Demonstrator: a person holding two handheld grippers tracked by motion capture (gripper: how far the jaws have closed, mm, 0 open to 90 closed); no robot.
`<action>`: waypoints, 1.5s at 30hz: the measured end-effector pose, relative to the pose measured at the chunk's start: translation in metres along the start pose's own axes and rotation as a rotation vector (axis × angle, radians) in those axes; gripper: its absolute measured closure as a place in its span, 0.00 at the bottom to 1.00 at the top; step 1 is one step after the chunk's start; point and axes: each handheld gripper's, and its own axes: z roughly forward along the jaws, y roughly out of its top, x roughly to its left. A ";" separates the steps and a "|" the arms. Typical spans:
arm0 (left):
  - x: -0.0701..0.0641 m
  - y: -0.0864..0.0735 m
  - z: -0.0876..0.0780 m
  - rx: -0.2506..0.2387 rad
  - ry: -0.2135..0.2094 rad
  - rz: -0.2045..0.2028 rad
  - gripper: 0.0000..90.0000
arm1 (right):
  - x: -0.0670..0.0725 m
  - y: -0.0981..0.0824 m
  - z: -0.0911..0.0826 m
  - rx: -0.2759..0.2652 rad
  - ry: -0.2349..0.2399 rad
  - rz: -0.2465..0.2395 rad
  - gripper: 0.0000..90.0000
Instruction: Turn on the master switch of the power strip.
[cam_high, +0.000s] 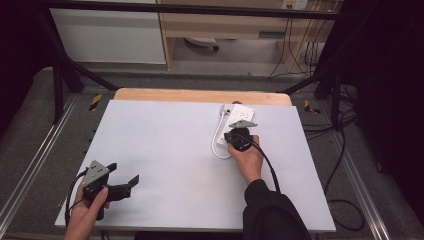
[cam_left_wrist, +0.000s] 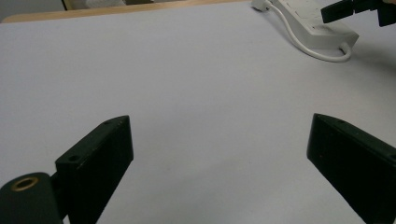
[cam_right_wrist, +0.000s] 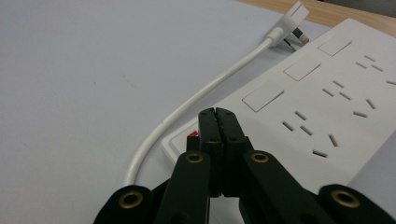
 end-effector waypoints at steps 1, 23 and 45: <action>0.000 0.000 0.000 0.002 0.000 0.001 0.08 | 0.000 0.000 0.000 0.000 0.003 0.003 1.00; 0.000 0.000 -0.001 -0.002 0.000 -0.003 0.08 | -0.008 0.005 -0.007 -0.020 0.021 0.047 1.00; 0.000 0.000 -0.001 -0.003 0.002 -0.001 0.08 | -0.017 0.010 -0.020 -0.043 0.019 0.058 1.00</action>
